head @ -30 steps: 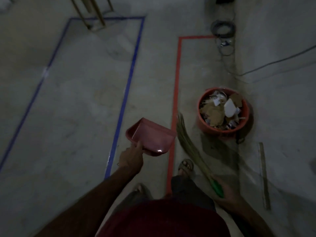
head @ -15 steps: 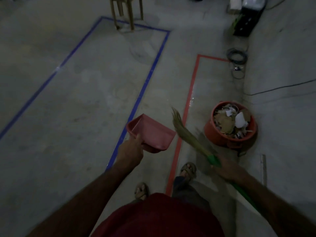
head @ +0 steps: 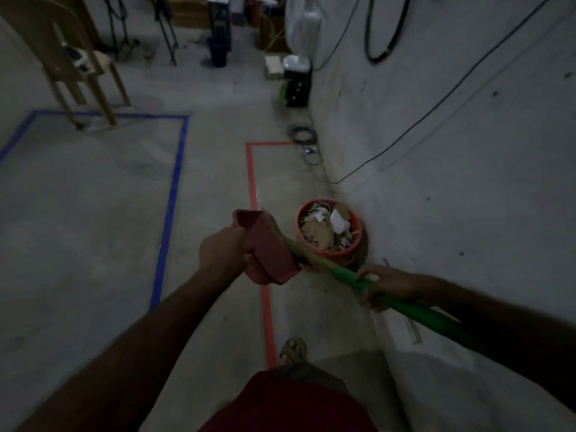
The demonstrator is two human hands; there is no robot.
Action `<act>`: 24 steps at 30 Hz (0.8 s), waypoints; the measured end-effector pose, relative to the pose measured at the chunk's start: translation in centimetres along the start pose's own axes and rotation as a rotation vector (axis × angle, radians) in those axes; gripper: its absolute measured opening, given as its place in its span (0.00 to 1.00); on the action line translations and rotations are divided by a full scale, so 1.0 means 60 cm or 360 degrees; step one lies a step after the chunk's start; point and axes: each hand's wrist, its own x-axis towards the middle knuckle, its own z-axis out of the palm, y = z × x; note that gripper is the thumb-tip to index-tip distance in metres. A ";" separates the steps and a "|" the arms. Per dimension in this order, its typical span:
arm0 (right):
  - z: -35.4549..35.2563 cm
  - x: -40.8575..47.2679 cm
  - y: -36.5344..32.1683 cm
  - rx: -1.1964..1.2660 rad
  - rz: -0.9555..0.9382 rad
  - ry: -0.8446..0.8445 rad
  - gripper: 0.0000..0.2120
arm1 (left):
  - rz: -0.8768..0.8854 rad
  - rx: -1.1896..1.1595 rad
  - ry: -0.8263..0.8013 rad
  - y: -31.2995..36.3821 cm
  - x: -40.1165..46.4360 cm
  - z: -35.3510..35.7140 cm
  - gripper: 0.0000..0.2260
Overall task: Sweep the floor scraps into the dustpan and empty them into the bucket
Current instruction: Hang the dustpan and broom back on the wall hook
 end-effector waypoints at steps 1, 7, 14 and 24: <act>-0.010 -0.002 0.001 -0.0002 -0.0020 -0.0005 0.17 | 0.0032 0.0012 0.0004 0.013 0.018 -0.010 0.22; -0.032 0.002 0.001 0.0100 -0.0163 0.0103 0.08 | 0.0186 0.0056 0.0066 0.075 0.109 -0.050 0.21; -0.097 0.063 -0.050 0.0925 -0.0178 -0.0084 0.10 | 0.0309 0.0191 0.0035 0.116 0.237 -0.103 0.16; -0.196 0.131 -0.150 0.2491 -0.0594 -0.0083 0.35 | 0.0461 -0.0130 0.0053 0.184 0.379 -0.184 0.20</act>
